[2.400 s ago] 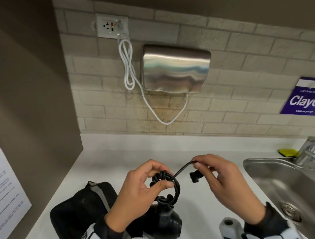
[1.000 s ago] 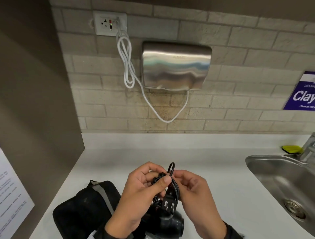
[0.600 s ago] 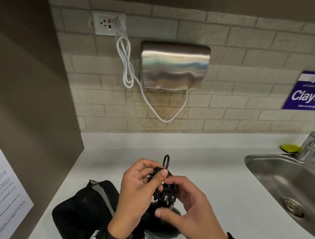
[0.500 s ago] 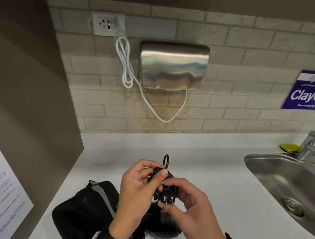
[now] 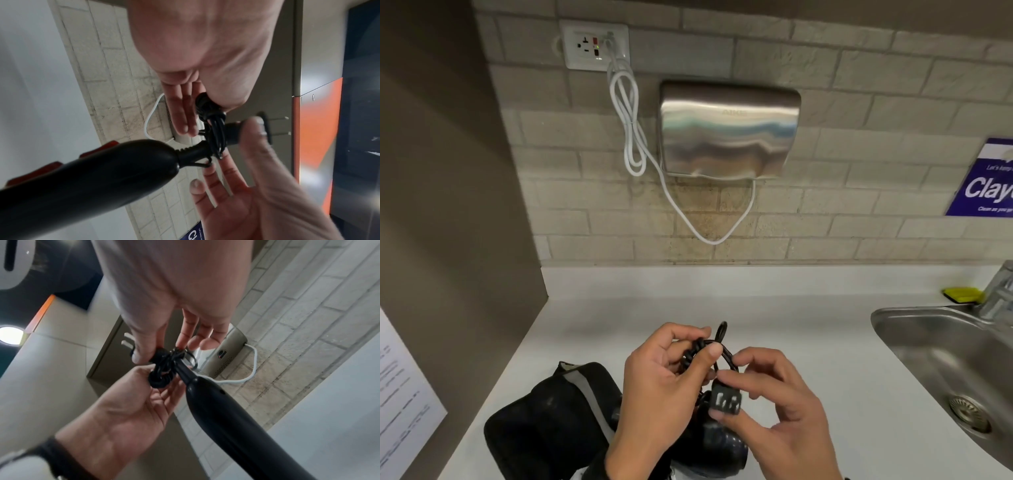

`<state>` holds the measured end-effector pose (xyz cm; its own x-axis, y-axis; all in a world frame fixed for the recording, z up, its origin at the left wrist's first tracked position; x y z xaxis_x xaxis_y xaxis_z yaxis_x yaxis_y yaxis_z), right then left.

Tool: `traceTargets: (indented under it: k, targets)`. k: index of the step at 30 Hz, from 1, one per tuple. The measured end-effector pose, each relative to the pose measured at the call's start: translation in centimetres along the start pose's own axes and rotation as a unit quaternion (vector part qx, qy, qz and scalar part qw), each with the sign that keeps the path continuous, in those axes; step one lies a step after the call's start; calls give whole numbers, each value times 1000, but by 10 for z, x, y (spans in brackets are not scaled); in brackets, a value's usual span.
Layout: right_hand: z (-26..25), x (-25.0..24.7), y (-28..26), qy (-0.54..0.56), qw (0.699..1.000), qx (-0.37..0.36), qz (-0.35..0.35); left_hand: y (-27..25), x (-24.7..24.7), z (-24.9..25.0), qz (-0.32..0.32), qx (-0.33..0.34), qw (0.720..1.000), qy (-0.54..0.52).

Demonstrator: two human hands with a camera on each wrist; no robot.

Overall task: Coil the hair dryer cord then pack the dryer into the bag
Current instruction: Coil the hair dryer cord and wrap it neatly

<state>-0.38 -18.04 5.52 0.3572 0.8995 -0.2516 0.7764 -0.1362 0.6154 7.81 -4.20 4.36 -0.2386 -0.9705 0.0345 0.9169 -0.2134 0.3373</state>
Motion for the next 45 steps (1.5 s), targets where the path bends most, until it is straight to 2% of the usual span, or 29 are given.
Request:
traceTargets:
  k: [6, 9, 12, 16, 23, 26, 30, 35, 41, 45]
  targets:
    - [-19, 0, 2, 17, 1000, -15, -10, 1, -4, 2, 17, 12, 1000, 14]
    - [-18, 2, -2, 130, 991, 32, 0, 1, -4, 1, 20, 16, 1000, 17]
    - [-20, 3, 1, 227, 973, 45, 2, -1, -3, 0, 13, 19, 1000, 1]
    - [-9, 6, 7, 310, 948, 72, 3, -6, 7, -2, -32, 25, 999, -19]
    - [2, 13, 17, 480, 870, 111, -22, -6, 17, -8, -142, 5, 982, -123]
    - [3, 13, 15, 497, 859, 120, -19, -5, 14, -11, -150, 2, 982, -117]
    - [2, 4, 15, 492, 861, 128, 5, -5, 11, -18, -140, -15, 984, -112]
    - [-9, -11, 24, 480, 869, 118, 21, -5, 13, -5, -173, 17, 975, -135]
    - [-18, -24, 33, 458, 878, 133, 32, -6, 12, 4, -192, 61, 978, -49]
    - [-9, -27, 34, 453, 872, 174, 70, -4, 3, 13, -151, 108, 982, 43]
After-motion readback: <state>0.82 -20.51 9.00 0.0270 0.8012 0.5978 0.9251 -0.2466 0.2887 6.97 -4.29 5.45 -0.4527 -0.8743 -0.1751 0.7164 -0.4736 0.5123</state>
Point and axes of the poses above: each hand's wrist, its own y-axis towards the middle knuckle, its own x-axis out of the palm, z = x × y, the point moved 8 cm from there along y, towards the middle knuckle, and after that the axes turned 4 degrees about -z, right-handed, at the moved point
